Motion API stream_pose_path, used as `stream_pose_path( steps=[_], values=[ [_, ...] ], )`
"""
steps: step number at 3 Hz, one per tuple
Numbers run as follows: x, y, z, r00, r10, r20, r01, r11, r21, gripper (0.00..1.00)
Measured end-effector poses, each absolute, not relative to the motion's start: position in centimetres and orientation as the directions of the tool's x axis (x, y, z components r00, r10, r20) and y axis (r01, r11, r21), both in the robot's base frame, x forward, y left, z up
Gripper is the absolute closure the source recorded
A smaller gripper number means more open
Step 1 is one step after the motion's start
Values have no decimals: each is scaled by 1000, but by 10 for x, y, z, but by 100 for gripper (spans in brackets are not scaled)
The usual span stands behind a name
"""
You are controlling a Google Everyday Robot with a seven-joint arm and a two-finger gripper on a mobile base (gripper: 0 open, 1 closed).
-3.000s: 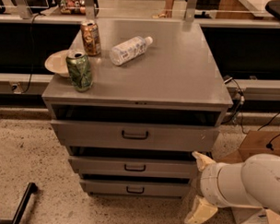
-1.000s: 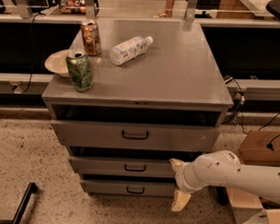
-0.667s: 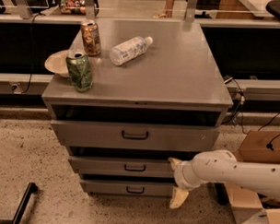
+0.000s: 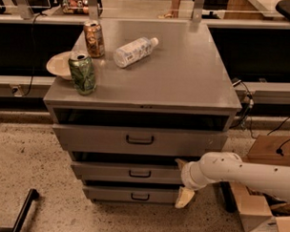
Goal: Open middle drawer
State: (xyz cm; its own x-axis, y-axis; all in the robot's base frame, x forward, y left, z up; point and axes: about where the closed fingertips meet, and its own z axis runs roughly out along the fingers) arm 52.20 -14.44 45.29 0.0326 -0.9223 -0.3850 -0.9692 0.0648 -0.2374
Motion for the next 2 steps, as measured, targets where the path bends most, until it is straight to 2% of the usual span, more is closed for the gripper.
stream_pose_path(
  steps=[2],
  values=[
    [551,-166,425,-14,-919,-394,-959,124,-256,0]
  ],
)
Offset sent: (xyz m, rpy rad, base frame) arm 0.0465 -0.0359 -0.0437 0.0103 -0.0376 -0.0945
